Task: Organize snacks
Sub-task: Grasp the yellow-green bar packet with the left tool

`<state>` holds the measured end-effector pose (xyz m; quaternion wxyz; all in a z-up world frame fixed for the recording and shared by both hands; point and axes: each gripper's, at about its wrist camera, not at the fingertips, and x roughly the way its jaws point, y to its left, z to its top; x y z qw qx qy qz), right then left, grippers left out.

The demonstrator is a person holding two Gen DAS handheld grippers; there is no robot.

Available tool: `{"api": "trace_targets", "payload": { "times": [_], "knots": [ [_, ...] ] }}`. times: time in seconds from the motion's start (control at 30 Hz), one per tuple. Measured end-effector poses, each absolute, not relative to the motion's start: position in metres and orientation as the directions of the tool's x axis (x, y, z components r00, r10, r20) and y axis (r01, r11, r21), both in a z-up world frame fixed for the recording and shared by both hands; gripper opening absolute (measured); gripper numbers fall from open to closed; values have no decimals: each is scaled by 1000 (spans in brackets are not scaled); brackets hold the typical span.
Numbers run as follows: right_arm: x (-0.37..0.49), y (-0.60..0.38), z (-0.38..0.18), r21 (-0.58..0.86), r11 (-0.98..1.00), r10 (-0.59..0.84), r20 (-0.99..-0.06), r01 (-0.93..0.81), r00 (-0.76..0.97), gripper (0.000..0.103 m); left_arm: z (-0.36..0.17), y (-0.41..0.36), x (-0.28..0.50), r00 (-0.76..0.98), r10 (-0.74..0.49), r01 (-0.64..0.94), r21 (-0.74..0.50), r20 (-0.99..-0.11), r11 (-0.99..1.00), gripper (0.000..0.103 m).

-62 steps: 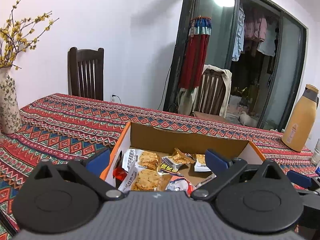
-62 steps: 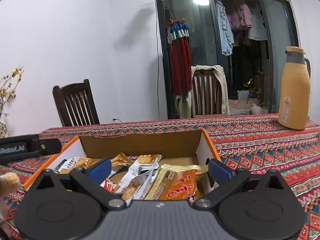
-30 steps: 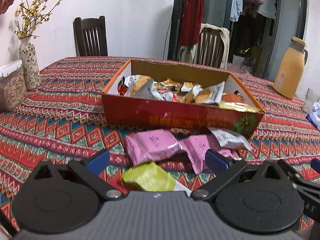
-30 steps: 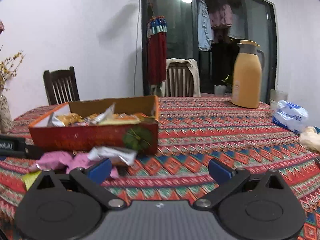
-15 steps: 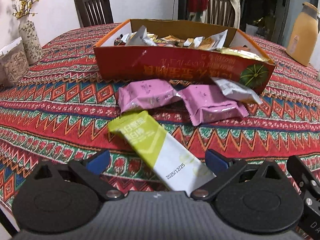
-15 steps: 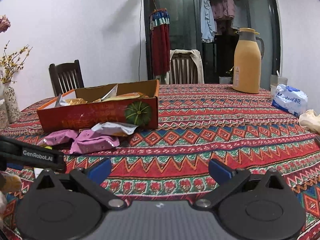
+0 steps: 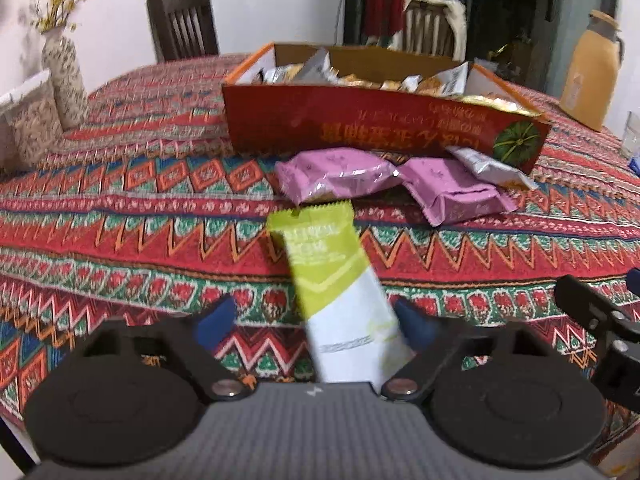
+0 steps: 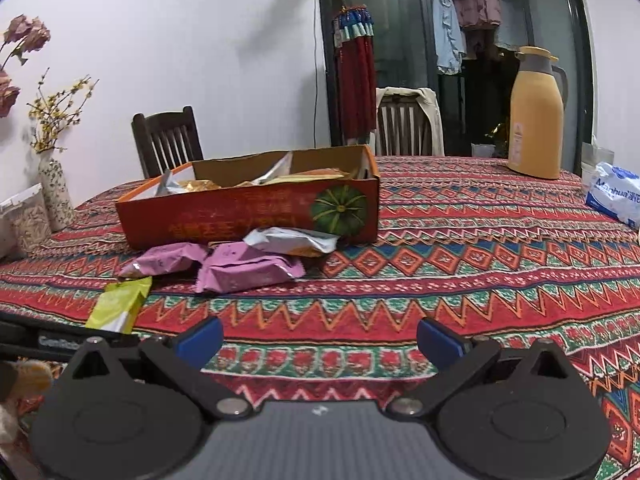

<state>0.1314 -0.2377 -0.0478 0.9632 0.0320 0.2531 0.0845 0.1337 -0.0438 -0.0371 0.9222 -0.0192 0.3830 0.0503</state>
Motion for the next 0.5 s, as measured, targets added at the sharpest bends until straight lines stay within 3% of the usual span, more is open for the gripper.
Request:
{"api": "trace_targets", "payload": {
  "times": [0.07,0.5],
  "knots": [
    [129,-235,-45,98,983,182,-482,-154,857,103,-35,-43,128,720,49,-70,-2,-692,998,42],
    [124,-223,-41,81,979,202,-485,-186,851,101,-20,-17,95,790,25,-50,-24,-612,998,38]
  ]
}}
